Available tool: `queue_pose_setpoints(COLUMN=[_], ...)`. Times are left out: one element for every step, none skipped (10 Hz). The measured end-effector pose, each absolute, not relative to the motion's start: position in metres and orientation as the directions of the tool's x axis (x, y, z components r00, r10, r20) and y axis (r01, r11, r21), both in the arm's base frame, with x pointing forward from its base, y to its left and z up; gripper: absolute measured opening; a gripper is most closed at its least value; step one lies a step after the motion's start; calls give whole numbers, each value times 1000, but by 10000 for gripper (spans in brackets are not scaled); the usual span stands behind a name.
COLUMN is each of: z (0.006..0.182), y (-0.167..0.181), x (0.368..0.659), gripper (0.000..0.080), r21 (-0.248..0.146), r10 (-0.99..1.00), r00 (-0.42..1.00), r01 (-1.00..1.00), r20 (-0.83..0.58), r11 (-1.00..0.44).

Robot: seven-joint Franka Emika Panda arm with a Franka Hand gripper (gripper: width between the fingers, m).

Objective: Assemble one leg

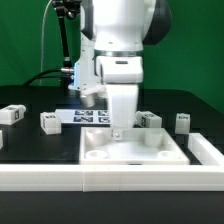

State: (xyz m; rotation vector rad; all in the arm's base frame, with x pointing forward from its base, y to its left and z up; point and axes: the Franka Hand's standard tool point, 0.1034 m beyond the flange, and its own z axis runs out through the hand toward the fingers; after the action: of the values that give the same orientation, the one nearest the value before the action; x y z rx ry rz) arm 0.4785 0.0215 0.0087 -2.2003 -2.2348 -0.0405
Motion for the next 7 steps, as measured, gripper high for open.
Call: queue_pose_setpoints(z=[9,9,9,9,9,8,8], y=[32,40,45,48,49,49,48], x=[481,485,489,489,489,489,489], gripper=[63,63,63,63,63,63,136], r21=[18,23,25,16,15,15,15], r10=[999,999,999,999,1000,1000,1000], r00=[-22,-26,-23,-6,-1,0,0], r01=[1000,999,999,1000,1000,1000,1000], r20=[28,31,33,32,31,31,31], r11=[21,25,22,6,0,0,-1])
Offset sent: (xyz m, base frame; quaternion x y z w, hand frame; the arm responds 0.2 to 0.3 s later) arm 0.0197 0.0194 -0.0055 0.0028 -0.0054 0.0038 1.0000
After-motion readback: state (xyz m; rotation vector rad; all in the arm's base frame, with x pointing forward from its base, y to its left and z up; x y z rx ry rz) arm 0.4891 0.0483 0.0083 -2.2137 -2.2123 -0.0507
